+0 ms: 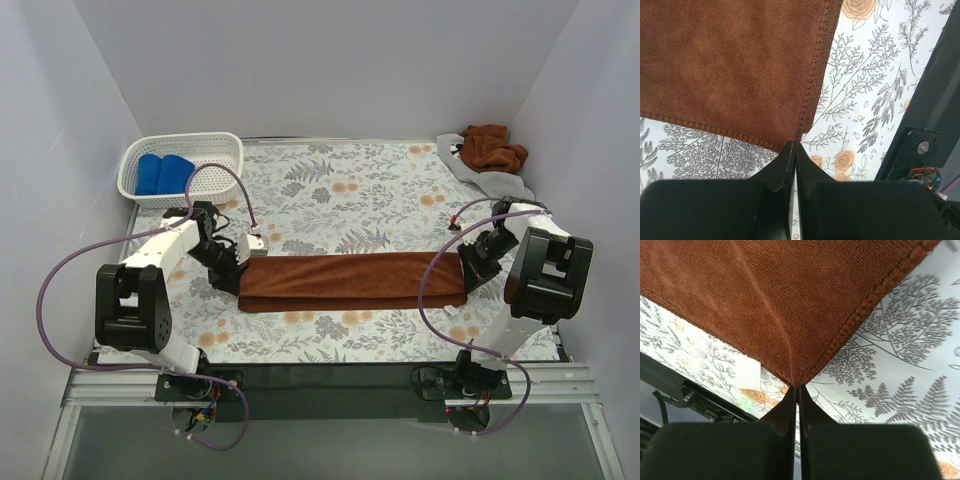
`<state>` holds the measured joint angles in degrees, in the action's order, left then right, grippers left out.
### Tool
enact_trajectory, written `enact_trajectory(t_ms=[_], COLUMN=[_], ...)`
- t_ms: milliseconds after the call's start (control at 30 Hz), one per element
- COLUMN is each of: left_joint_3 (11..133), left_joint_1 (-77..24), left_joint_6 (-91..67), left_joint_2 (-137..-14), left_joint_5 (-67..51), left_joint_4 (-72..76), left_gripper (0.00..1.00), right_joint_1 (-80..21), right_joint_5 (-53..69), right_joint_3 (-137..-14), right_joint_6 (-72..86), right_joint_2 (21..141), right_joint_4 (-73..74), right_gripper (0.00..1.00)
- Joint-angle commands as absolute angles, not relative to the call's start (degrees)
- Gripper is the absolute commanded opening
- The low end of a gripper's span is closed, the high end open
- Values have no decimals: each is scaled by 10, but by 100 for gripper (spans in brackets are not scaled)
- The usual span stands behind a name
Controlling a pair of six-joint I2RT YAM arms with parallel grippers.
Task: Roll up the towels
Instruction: Fold the towel
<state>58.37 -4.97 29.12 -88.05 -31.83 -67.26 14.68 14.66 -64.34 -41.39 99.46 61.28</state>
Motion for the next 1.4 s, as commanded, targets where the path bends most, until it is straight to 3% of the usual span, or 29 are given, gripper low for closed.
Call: enact_trajectory(t_ms=[0, 300, 667, 1167, 1367], left_joint_3=[572, 533, 630, 509, 559], left_joint_1=[-48, -66, -65, -66, -66], left_joint_6=[290, 271, 285, 291, 284], left_joint_2=[-899, -904, -874, -884, -891], left_joint_5=[-301, -287, -301, -285, -300], left_joint_4=[-639, -605, -694, -632, -646], left_gripper=[0, 0, 0, 0, 0], right_joint_1=[151, 151, 159, 160, 161], right_joint_5=[133, 130, 137, 113, 120], right_joint_3=[-628, -621, -710, -607, -661], right_joint_6=[-418, -414, -424, -437, -432], right_joint_2=[1005, 1018, 989, 1005, 999], right_joint_4=[587, 575, 645, 589, 622], right_gripper=[1, 1, 1, 1, 1])
